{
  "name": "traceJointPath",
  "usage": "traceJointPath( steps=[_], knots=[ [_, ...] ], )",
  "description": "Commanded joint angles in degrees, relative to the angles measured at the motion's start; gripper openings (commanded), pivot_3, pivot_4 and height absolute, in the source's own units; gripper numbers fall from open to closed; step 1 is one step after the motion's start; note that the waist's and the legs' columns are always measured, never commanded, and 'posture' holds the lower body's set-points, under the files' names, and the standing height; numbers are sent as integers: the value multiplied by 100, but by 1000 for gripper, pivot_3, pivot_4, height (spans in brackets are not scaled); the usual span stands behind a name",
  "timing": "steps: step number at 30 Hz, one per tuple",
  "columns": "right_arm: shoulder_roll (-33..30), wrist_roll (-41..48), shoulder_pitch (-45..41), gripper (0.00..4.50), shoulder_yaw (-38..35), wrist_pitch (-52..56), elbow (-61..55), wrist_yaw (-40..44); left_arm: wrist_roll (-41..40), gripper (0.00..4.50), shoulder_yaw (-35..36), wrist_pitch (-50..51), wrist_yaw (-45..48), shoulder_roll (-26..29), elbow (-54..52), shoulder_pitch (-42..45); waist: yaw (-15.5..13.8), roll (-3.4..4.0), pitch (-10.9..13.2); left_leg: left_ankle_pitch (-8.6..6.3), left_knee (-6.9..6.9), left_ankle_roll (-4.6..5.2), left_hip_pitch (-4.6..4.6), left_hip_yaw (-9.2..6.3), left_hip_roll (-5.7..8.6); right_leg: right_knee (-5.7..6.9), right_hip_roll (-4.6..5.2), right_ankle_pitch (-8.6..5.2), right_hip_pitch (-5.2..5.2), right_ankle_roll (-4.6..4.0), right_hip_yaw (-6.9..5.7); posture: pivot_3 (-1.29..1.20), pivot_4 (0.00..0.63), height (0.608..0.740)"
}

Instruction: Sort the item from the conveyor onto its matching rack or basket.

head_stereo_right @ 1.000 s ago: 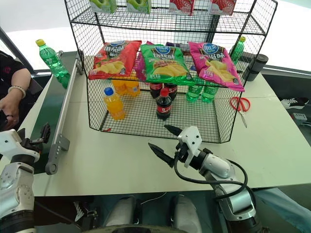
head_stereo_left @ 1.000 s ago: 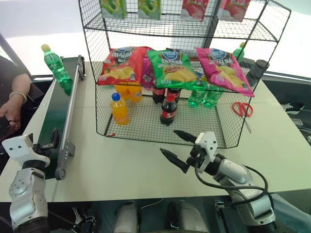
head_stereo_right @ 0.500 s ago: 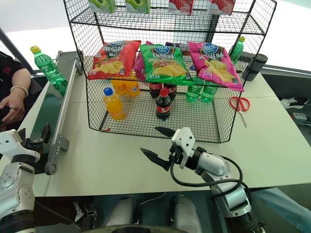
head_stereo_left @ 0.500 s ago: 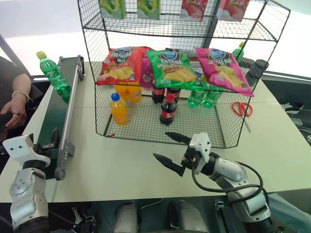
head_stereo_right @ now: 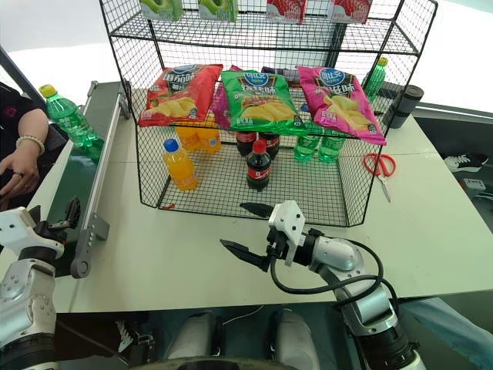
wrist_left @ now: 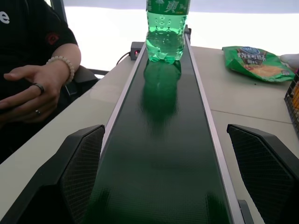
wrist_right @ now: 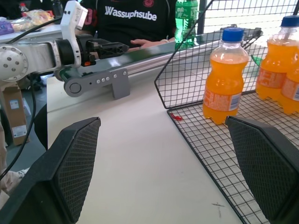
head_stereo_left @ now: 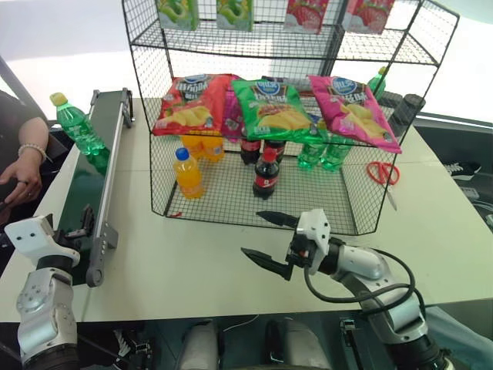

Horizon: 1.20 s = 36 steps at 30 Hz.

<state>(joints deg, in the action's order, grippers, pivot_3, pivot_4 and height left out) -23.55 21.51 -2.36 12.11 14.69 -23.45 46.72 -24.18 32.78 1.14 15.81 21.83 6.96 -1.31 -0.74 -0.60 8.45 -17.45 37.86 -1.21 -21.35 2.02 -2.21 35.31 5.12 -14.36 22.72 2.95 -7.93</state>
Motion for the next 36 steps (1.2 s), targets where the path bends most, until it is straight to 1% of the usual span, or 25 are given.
traceJointPath(
  steps=[1, 11, 18, 36],
  knots=[
    [14, 117, -62, 4462, 9, -14, -155, 42, 64, 4500, 20, -185, 30, 75, -24, 32, 0, 0, 0, 0, 0, 0, 0, 0, 0, 0, 2, 0, 0, 0, 0, 0, 150, 735],
    [40, 173, -127, 4462, -14, 125, -200, 24, 75, 4500, -10, -246, 51, 46, 44, 67, 0, 0, 0, 0, 0, 0, 0, 0, 0, 0, 4, 0, 0, 0, 0, 0, 150, 735],
    [47, 251, -475, 4462, -75, 303, -40, 38, 68, 4500, -29, -326, 49, 21, 115, 128, 1, 1, 0, 0, 0, 0, 0, 0, -2, 0, 4, 2, 1, -2, -2, 0, 150, 735],
    [-4, 319, -411, 4462, -67, 466, -296, -45, 108, 4500, -4, -446, -1, 10, 176, 150, 0, 1, 1, 0, 0, 0, -3, 0, -4, -2, 5, 2, 2, -2, -3, 0, 150, 735]
  ],
)
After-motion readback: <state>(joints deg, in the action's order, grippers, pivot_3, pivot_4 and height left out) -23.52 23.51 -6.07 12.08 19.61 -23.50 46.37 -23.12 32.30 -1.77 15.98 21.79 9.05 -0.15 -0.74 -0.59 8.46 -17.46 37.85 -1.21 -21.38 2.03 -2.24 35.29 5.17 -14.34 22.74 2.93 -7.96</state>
